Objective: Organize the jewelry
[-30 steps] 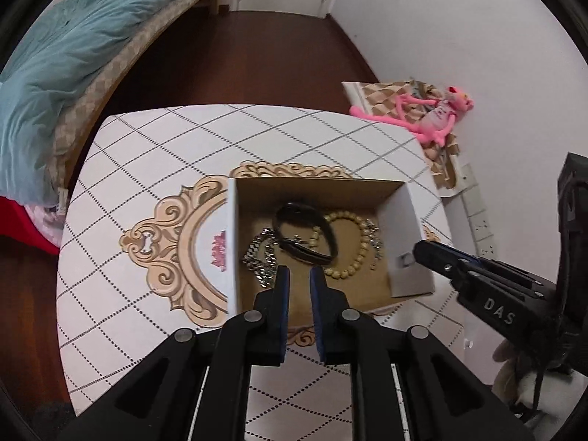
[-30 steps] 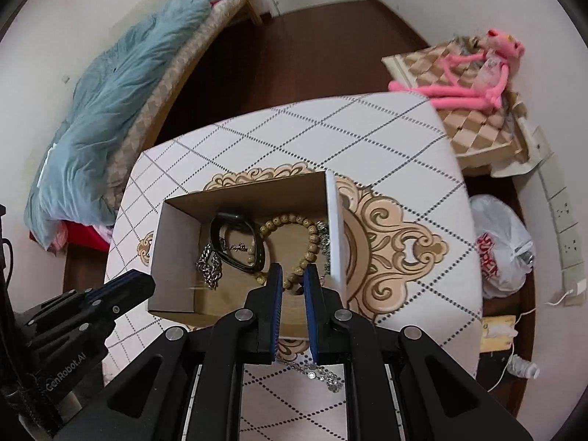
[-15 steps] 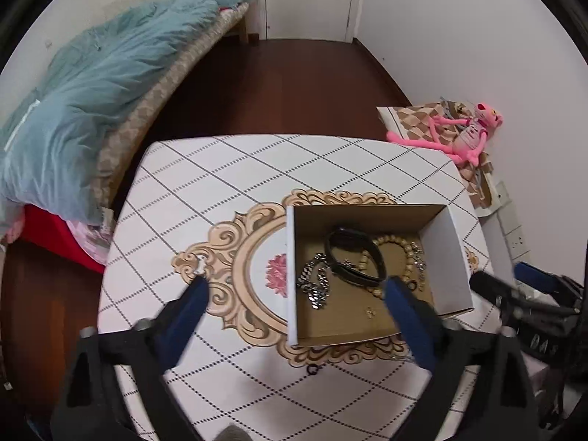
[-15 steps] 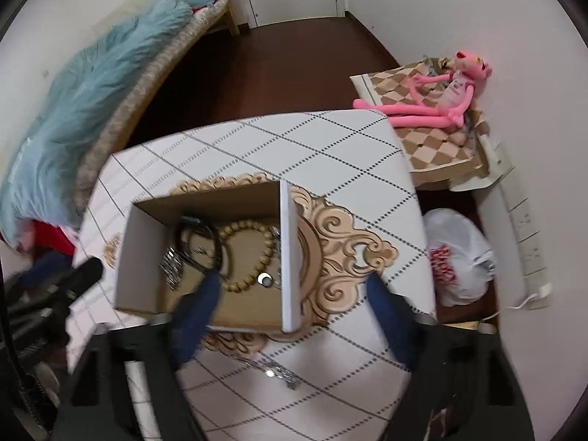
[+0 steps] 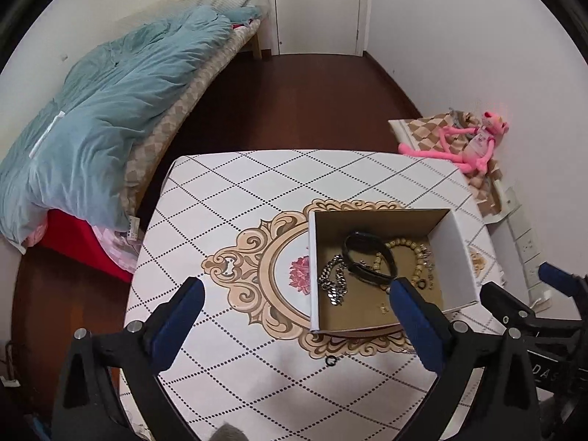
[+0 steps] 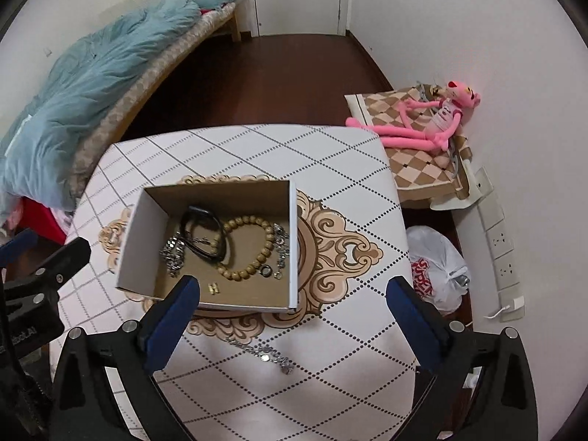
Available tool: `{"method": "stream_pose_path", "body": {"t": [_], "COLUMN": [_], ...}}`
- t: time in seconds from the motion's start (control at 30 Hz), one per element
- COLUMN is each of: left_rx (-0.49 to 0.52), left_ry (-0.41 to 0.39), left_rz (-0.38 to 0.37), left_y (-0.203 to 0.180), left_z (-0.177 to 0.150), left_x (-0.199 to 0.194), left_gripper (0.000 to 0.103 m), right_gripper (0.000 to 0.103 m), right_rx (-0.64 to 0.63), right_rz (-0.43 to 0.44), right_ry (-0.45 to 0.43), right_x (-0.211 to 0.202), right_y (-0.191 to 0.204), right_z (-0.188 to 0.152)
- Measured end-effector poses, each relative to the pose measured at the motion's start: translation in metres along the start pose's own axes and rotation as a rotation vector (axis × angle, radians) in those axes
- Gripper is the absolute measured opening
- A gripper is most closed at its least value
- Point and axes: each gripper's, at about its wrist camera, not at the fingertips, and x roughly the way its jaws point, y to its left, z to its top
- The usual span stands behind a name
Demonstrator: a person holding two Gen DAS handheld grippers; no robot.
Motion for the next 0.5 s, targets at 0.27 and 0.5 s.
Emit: {"method": "stream_pose_path", "body": {"t": [0.27,0.5], "left_rx": [-0.052,-0.068], "left_ry": [0.047,0.185], "left_rz": [0.090,0.123], "left_y": [0.026,0.033], "left_z": [-0.052,-0.110], "left_x": [0.012,0.050], "left_gripper": [0.103,0.103], "right_gripper": [0.102,0.081], "right_rx": [0.018,0.080], "right_rz": [0.008,-0.035], "right_ry": [0.046,0.133], "right_x": [0.019,0.073], "right_y": [0.002,-0.006], "right_z": [-0.049,-0.102]}}
